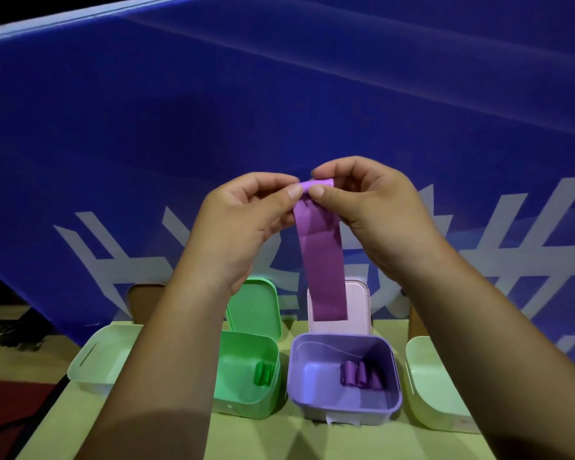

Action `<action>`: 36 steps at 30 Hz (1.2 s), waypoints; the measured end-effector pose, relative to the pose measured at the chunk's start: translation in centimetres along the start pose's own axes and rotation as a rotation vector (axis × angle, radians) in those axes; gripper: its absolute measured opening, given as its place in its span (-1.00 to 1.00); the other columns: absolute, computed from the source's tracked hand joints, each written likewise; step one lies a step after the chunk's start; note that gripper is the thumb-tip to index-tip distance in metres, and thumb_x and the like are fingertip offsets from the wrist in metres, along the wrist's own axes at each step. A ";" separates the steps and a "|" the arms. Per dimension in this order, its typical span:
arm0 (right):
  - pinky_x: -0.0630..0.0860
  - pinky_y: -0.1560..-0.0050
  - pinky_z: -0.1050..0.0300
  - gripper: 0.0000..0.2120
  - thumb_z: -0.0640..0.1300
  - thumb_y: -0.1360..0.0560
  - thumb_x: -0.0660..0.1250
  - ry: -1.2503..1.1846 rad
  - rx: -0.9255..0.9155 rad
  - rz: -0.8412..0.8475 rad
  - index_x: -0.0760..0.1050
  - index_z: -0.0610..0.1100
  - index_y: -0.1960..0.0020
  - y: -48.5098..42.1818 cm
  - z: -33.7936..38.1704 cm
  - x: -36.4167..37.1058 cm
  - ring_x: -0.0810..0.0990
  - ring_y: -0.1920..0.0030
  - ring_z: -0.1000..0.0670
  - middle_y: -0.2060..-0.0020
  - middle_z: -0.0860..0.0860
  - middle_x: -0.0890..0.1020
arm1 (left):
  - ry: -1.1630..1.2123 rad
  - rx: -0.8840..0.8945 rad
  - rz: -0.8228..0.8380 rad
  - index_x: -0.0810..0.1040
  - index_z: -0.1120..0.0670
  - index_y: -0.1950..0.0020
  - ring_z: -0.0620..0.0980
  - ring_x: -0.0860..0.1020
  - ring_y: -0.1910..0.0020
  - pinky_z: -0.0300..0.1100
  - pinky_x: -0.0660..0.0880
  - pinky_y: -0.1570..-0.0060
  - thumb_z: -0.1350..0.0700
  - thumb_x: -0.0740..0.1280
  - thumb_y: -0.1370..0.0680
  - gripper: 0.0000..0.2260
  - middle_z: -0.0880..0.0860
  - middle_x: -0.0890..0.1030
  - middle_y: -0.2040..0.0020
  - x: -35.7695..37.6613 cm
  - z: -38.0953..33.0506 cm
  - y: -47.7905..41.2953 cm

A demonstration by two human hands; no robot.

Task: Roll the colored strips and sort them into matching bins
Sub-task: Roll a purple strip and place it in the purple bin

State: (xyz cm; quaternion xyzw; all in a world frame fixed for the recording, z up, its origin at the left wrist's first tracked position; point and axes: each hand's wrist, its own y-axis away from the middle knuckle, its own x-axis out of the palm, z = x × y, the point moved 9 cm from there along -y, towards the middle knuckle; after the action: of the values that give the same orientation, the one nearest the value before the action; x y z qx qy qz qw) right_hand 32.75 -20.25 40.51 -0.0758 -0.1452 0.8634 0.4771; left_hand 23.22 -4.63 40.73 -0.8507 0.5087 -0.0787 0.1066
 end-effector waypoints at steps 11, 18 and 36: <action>0.74 -0.08 -0.06 -0.82 0.03 -0.65 0.44 0.062 0.063 0.034 0.73 -0.03 -0.14 0.7 -0.7 0.4 0.75 0.07 0.01 0.07 -0.02 0.78 | -0.142 0.072 -0.003 0.76 0.03 -0.15 0.03 0.75 -0.14 0.02 0.65 -0.25 0.28 0.56 -0.53 -0.75 0.03 0.79 -0.07 -0.4 -0.8 0.5; 0.70 -0.03 0.01 -0.88 -0.09 -0.63 0.48 0.096 0.032 -0.005 0.70 0.00 -0.16 0.8 -0.1 0.1 0.73 0.10 0.07 0.10 0.02 0.77 | -0.031 0.024 0.011 0.73 0.11 -0.22 0.15 0.73 -0.21 0.03 0.63 -0.30 0.29 0.57 -0.52 -0.72 0.15 0.77 -0.13 -0.2 0.5 0.4; 0.72 -0.14 -0.13 -0.78 0.14 -0.65 0.41 0.145 0.097 0.034 0.72 0.03 -0.14 1.2 -1.0 0.4 0.73 0.09 0.05 0.10 0.05 0.76 | -0.200 0.096 0.013 0.76 -0.01 -0.16 -0.03 0.74 -0.14 -0.01 0.66 -0.24 0.29 0.57 -0.52 -0.72 -0.03 0.79 -0.08 -0.4 -0.7 1.0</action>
State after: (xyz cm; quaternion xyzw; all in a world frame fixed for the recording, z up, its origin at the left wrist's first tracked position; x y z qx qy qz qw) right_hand 31.82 -20.31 39.16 -0.1175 -0.0669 0.8696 0.4748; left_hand 22.03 -4.75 41.12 -0.8449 0.4966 -0.0168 0.1979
